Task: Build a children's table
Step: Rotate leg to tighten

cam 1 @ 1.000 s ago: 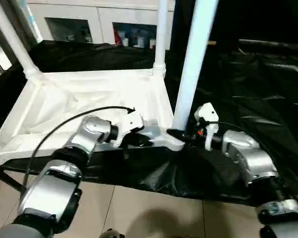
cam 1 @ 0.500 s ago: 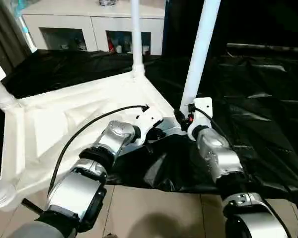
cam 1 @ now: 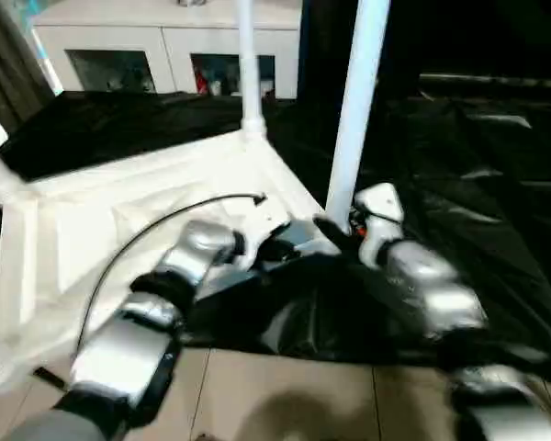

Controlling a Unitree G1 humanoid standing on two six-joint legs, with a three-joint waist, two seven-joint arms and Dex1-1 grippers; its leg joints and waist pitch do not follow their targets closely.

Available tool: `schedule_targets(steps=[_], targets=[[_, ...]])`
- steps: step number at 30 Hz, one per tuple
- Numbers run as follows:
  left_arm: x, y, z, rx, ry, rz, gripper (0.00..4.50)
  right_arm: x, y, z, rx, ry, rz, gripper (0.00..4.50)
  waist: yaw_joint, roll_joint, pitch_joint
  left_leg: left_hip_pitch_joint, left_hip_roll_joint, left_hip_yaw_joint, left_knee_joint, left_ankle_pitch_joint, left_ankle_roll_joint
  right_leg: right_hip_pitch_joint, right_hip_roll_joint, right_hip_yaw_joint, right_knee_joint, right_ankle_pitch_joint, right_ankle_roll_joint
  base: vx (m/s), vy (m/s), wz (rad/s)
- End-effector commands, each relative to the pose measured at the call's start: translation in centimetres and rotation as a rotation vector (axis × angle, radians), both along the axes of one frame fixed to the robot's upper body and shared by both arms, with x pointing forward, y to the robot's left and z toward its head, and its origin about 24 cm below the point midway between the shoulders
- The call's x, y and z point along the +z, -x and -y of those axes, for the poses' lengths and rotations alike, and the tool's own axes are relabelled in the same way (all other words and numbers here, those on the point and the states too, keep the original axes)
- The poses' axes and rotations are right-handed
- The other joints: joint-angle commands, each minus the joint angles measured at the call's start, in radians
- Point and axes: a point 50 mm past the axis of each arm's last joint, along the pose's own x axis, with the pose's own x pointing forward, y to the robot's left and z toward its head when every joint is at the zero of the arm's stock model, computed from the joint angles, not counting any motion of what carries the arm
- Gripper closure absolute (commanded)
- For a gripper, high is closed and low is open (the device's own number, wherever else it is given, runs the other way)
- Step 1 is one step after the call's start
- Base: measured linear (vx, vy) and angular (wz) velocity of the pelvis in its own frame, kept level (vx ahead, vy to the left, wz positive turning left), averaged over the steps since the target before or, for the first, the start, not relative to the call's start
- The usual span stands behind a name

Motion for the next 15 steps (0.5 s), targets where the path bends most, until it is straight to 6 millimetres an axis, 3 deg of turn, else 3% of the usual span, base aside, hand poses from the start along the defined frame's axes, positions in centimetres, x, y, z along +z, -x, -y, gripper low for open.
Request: schedule_targets(steps=[1, 3, 4, 5, 7, 8, 10, 11, 13, 14, 15], targets=[[-0.4, 0.8, -0.2, -0.086, 0.013, -0.025, 4.50, -0.5, 1.5, -1.8, 0.230, -0.009, -0.062, 1.53, 0.008, -0.025, -0.055, -0.009, 0.022, -0.006, -0.047, -0.172, 0.126, 0.044, -0.050, 0.034, -0.060, -0.160, -0.234, 0.058, -0.011, -0.02], [-0.6, 1.0, -1.0, -0.108, -0.004, -0.036, 4.50, -0.4, 1.6, -1.1, 0.258, 0.007, -0.071, 1.53, 0.011, -0.026, -0.060, -0.009, 0.023, -0.005, -0.042, -0.135, 0.139, 0.044, -0.050, 0.035, -0.047, -0.080, -0.260, 0.055, -0.004, -0.02], [-0.7, 1.2, -1.4, -0.124, -0.016, -0.043, 4.50, -0.2, 1.5, -0.7, 0.276, 0.021, -0.074, 1.53, 0.012, -0.033, -0.060, -0.006, 0.024, -0.003, -0.041, -0.127, 0.140, 0.042, -0.050, 0.035, -0.045, -0.061, -0.271, 0.051, -0.002, 0.00], [-0.7, 1.3, -1.6, -0.134, -0.017, -0.050, 4.50, -0.1, 1.5, -0.5, 0.284, 0.020, -0.080, 1.53, 0.014, -0.028, -0.061, -0.005, 0.025, -0.004, -0.040, -0.114, 0.141, 0.043, -0.050, 0.035, -0.040, -0.040, -0.280, 0.000, 0.000, 0.00], [-0.6, 1.5, -1.8, -0.157, -0.011, -0.059, 4.50, 0.2, 1.3, -0.2, 0.297, 0.021, -0.085, 1.53, 0.013, -0.028, -0.062, -0.003, 0.026, -0.003, -0.038, -0.108, 0.143, 0.042, -0.049, 0.035, -0.036, -0.015, -0.290, 0.000, 0.000, 0.00], [-0.6, 1.5, -1.8, -0.159, -0.008, -0.059, 4.50, 0.2, 1.2, -0.2, 0.299, 0.022, -0.086, 1.53, 0.016, -0.045, -0.062, -0.009, 0.024, -0.003, -0.036, -0.108, 0.146, 0.044, -0.052, 0.034, -0.031, -0.022, -0.293, 0.000, 0.000, 0.00], [-0.4, 1.5, -2.0, -0.158, 0.003, -0.056, 4.50, 0.2, 1.1, -0.1, 0.312, 0.028, -0.095, 1.53, 0.020, -0.047, -0.058, -0.009, 0.025, 0.000, -0.035, -0.124, 0.138, 0.036, -0.053, 0.038, -0.036, -0.063, -0.278, 0.000, 0.000, 0.00], [-0.4, 1.5, -2.1, -0.157, 0.008, -0.055, 4.50, 0.1, 1.1, -0.2, 0.319, 0.031, -0.100, 1.53, 0.020, -0.053, -0.057, -0.009, 0.026, 0.000, -0.035, -0.132, 0.135, 0.035, -0.053, 0.037, -0.037, -0.081, -0.275, 0.000, 0.000, 0.00], [-0.3, 1.5, -2.3, -0.153, 0.011, -0.049, 4.50, 0.0, 0.9, -0.4, 0.331, 0.044, -0.105, 1.66, 0.021, -0.052, -0.049, -0.007, 0.027, -0.001, -0.042, -0.198, 0.094, 0.028, -0.055, 0.038, -0.051, -0.222, -0.241, 0.000, 0.000, 0.00], [-0.3, 1.6, -2.4, -0.152, 0.009, -0.048, 4.50, 0.0, 0.8, -0.7, 0.339, 0.038, -0.107, 1.76, 0.021, -0.059, -0.049, -0.007, 0.027, -0.002, -0.042, -0.203, 0.089, 0.028, -0.056, 0.038, -0.052, -0.239, -0.233, 0.000, 0.000, 0.00], [-0.3, 1.6, -2.4, -0.152, 0.009, -0.047, 4.50, 0.0, 0.7, -0.8, 0.340, 0.036, -0.108, 1.84, 0.021, -0.058, -0.049, -0.008, 0.027, -0.003, -0.043, -0.204, 0.082, 0.029, -0.057, 0.039, -0.051, -0.250, -0.228, 0.000, 0.000, 0.00]])
